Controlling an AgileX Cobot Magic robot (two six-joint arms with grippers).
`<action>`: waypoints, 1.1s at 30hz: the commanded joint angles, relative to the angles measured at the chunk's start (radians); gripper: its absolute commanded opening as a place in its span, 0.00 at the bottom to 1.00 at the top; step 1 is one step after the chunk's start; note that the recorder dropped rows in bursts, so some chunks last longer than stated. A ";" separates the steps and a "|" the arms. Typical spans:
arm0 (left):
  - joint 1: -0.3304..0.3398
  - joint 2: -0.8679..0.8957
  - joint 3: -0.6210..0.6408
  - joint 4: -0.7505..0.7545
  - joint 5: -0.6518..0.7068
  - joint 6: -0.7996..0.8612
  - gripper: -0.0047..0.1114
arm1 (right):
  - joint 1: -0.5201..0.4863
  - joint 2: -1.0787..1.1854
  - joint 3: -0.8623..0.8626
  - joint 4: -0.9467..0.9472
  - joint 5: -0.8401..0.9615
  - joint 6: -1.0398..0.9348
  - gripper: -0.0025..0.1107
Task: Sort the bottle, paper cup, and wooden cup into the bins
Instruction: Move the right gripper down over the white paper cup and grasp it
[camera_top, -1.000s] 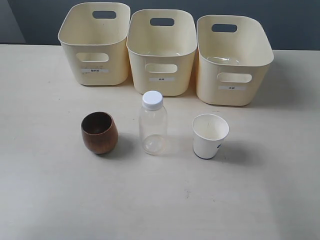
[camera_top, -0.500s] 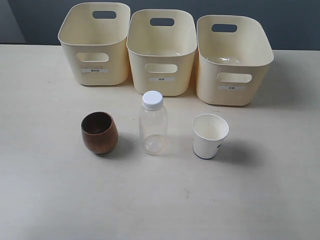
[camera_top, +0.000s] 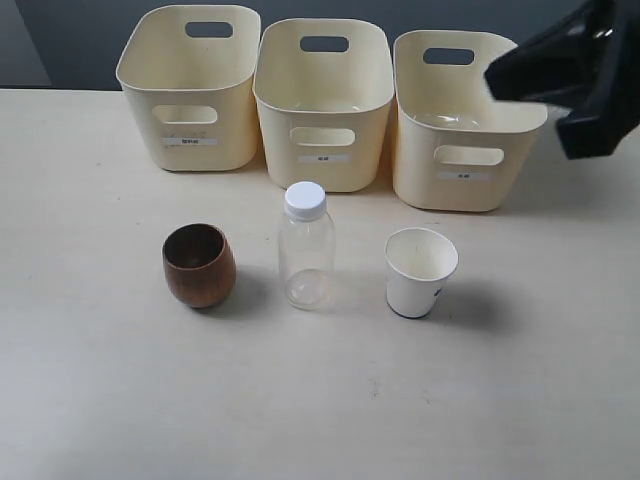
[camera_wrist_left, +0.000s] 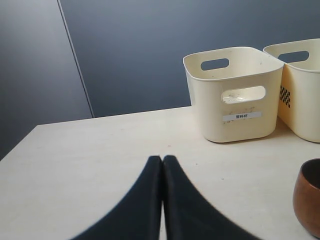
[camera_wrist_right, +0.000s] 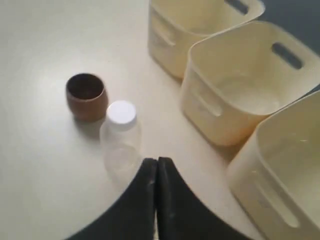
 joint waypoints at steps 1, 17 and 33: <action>0.000 -0.005 0.002 0.000 -0.007 -0.002 0.04 | 0.094 0.137 -0.008 -0.068 0.044 0.024 0.02; 0.000 -0.005 0.002 0.000 -0.007 -0.002 0.04 | 0.296 0.290 -0.008 -0.517 0.001 0.363 0.02; 0.000 -0.005 0.002 0.000 -0.007 -0.002 0.04 | 0.296 0.343 -0.008 -0.459 -0.023 0.370 0.53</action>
